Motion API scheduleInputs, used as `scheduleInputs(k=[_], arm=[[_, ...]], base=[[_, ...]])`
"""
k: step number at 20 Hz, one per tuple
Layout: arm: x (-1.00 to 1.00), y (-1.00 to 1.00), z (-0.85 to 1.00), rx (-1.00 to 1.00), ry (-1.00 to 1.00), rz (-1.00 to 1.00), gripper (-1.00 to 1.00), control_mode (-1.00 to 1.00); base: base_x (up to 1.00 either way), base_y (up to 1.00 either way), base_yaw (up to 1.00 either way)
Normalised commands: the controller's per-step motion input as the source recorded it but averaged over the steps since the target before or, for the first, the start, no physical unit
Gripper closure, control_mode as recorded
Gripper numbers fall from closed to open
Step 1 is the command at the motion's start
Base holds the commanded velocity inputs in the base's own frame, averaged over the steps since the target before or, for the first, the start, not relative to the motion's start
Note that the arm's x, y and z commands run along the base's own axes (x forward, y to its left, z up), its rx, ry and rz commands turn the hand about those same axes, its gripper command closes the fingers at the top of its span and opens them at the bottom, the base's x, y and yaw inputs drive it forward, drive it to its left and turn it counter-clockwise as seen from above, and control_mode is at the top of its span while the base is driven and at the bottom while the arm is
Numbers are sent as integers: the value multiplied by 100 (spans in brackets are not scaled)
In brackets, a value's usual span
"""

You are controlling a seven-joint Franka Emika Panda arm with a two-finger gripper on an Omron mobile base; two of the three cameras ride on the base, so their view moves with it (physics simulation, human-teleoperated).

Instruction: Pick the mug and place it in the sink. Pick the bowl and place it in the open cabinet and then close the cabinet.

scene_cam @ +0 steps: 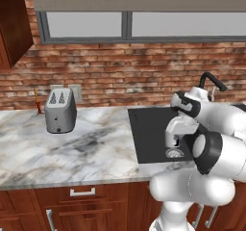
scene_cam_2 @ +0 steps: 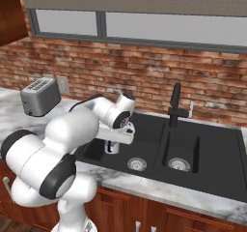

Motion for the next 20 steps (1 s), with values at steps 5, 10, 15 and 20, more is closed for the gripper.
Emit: scheduleInputs(k=[5, 10, 15, 20], arm=[[34, 0, -34, 1, -2, 5, 100, -100], [29, -5, -31, 1, -1, 4, 100, -100], [31, -6, -28, 0, -1, 4, 100, -100], [33, -3, -20, 0, -5, 4, 100, -100]], base=[[0, 0, 0], [0, 0, 0], [0, 0, 0], [0, 0, 0]])
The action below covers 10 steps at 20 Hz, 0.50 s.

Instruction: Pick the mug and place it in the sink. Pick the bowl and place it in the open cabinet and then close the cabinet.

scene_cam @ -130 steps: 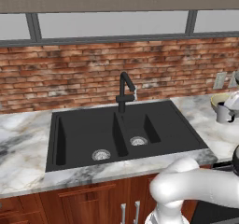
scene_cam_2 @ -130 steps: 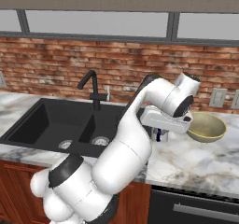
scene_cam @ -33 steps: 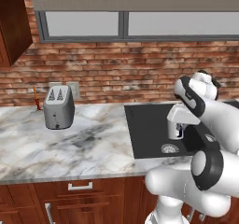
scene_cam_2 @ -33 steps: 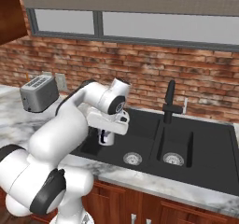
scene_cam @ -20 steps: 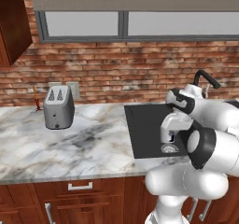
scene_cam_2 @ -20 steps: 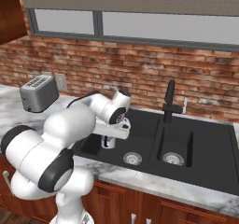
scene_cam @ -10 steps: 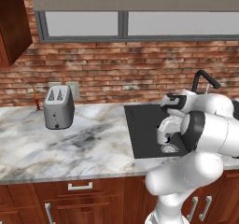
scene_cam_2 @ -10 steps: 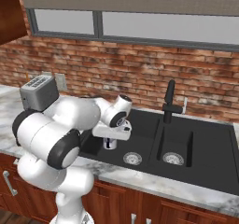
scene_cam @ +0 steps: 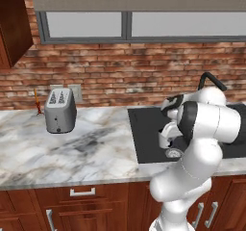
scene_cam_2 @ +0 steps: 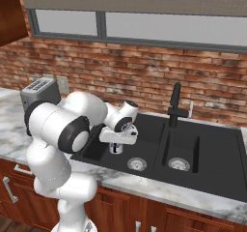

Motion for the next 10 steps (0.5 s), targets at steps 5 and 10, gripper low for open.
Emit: scheduleInputs(k=[5, 10], arm=[[28, 0, -28, 0, -13, 4, 100, -100], [26, 0, -35, 3, -11, 4, 100, -100]], base=[[0, 0, 0], [0, 0, 0]])
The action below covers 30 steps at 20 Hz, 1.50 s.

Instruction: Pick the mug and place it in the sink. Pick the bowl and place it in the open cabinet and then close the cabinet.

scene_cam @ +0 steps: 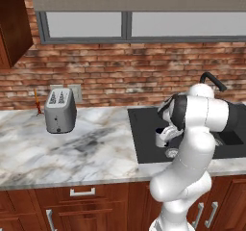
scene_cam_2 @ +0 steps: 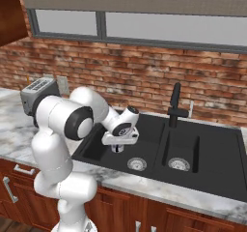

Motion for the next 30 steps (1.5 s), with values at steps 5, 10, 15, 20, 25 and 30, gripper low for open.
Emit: scheduleInputs(k=[5, 10, 15, 20, 25, 30], arm=[[29, 0, -39, 4, -6, 4, 100, -100], [33, 0, -39, 3, -4, 4, 100, -100], [36, 0, -40, 3, -4, 4, 100, -100], [37, 0, -37, 1, -5, 4, 100, -100], [38, 0, -29, 0, -5, 3, 100, -100], [44, 0, -30, 0, -1, 0, 100, -100]], base=[[0, 0, 0], [0, 0, 0], [0, 0, 0], [0, 0, 0], [0, 0, 0], [0, 0, 0]])
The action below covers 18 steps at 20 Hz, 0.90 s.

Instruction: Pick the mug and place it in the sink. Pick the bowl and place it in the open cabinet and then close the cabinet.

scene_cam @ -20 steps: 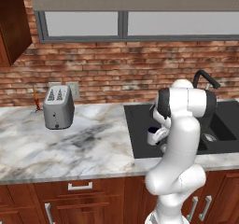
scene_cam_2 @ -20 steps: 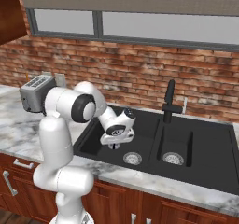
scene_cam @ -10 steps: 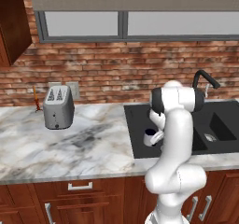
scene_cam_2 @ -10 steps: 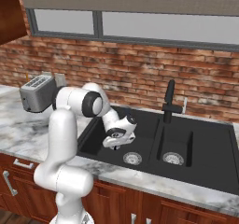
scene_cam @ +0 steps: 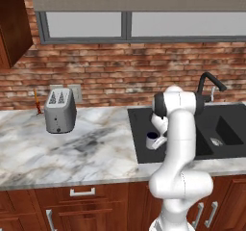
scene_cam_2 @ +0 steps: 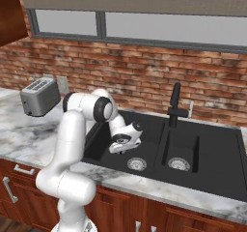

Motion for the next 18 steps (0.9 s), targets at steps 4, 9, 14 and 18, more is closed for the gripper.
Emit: scheduleInputs(k=[4, 9, 14, 18], arm=[[46, 0, -30, 0, -1, 0, 100, -100], [29, 3, -20, 0, 0, 0, -100, -100], [-2, 0, 2, 0, -1, 0, -100, -100], [-29, -4, 12, 0, -3, -3, -100, -100]], base=[[0, 0, 0], [0, 0, 0], [0, 0, 0], [0, 0, 0]])
